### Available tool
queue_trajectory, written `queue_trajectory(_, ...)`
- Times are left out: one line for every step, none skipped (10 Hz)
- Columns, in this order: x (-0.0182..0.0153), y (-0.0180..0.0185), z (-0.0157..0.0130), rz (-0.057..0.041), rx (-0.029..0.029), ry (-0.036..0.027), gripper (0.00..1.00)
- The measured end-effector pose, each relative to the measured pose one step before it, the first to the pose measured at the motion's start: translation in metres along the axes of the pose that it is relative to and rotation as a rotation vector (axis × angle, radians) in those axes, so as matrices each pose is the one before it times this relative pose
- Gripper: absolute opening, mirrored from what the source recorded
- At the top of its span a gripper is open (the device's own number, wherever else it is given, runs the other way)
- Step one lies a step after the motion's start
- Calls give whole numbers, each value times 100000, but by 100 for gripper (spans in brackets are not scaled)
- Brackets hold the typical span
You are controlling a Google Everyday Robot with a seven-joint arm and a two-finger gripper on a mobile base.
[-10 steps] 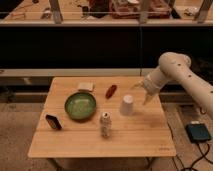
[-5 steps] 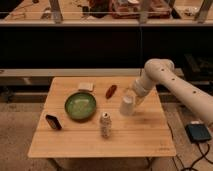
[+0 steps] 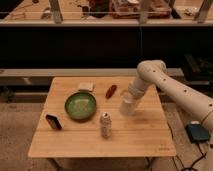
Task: Place the ceramic cup in the ceramic bowl
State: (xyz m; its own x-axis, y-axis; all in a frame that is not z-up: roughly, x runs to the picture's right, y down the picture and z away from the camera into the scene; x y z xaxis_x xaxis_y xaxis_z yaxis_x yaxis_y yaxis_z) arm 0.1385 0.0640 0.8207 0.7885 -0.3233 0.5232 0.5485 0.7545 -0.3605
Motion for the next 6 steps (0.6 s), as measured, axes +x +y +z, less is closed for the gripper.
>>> queue_trajectory(156, 21, 273, -369, -718, 369, 65)
queue_trajectory(169, -58, 108, -299, -334, 297, 65)
queue_trajectory(416, -58, 163, -342, -597, 496, 65)
queue_trajectory(264, 21, 96, -103, -451, 292, 65)
queue_trajectory(377, 68, 196, -95, -686, 545, 65)
queue_trajectory(268, 129, 294, -126, -903, 481, 65)
